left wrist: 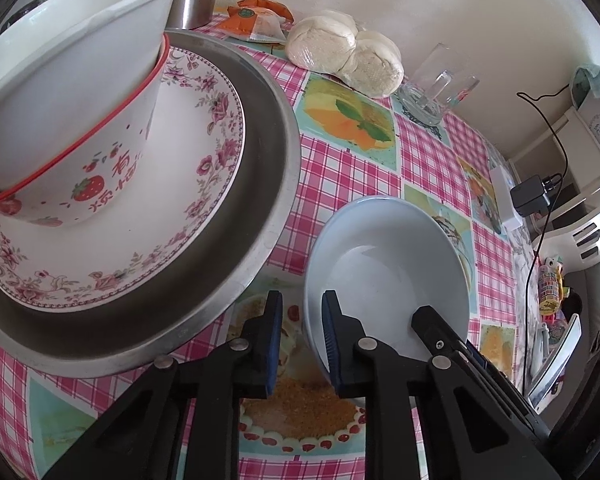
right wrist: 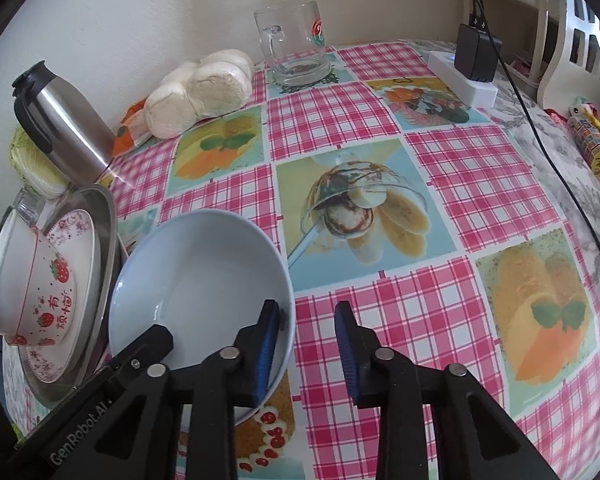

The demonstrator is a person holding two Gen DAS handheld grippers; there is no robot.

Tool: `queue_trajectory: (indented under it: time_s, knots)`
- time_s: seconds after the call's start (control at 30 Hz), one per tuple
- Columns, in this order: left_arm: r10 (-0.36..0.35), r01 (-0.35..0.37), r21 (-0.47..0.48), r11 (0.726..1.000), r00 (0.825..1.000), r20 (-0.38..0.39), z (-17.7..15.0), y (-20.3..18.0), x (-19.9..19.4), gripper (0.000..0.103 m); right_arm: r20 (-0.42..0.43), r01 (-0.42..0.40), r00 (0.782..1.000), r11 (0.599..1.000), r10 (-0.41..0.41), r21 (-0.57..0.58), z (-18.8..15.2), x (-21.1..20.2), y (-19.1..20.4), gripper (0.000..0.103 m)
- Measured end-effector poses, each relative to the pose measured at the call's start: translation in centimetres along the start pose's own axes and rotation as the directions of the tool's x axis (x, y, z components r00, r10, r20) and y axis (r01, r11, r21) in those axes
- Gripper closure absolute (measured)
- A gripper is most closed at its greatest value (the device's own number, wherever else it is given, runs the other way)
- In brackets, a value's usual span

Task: Organize plates and bowls
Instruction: 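Close both grippers on the pale bowl's rim, then lift the pale bowl and carry it onto the stacked bowls with both grippers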

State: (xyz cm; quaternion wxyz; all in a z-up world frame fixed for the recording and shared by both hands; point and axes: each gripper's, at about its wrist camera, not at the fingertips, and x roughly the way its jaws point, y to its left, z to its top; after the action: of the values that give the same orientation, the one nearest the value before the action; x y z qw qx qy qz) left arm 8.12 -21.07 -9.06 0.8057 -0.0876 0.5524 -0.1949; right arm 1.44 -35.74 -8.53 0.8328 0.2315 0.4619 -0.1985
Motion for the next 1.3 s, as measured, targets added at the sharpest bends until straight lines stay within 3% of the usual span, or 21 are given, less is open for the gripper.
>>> queue_trajectory:
  time_s: [0.17,0.27,0.4,0.5,0.73,0.97,1.3]
  knots:
    - [-0.014,0.014,0.006,1.000,1.000,-0.011,0.0,-0.3,0.4,0.082,-0.004,-0.007,1.000,1.000,0.007,-0.005,-0.2,-0.2,-0.1,0.084]
    - [-0.024,0.025,0.014,1.000,1.000,-0.019,-0.1,-0.6,0.9,0.083,-0.005,-0.004,1.000,1.000,0.004,-0.002,-0.4,-0.4,-0.4,0.085]
    - [-0.063,0.064,0.019,0.998,0.998,-0.030,-0.1,-0.8,1.0,0.092,-0.010,-0.023,1.000,1.000,0.023,0.011,-0.5,-0.4,-0.8,0.085]
    - [-0.082,0.083,0.027,0.996,0.996,-0.036,-0.1,-0.7,1.1,0.092,-0.020,-0.043,0.999,0.999,0.044,0.025,-0.6,-0.4,-0.9,0.091]
    - [-0.105,0.106,0.041,0.993,0.994,-0.031,0.1,-0.5,0.4,0.092,-0.018,-0.038,0.999,0.999,0.039,0.032,-0.8,-0.9,-0.5,0.091]
    - [-0.174,0.174,0.063,0.983,0.985,0.005,1.0,-1.1,-2.8,0.092,0.060,-0.037,0.998,0.999,0.035,0.037,-0.1,-4.6,0.0,0.091]
    - [-0.205,0.195,0.105,0.975,0.973,0.104,2.6,-0.1,-8.6,0.092,0.150,-0.056,0.987,0.998,0.053,0.017,0.6,-9.6,3.1,0.091]
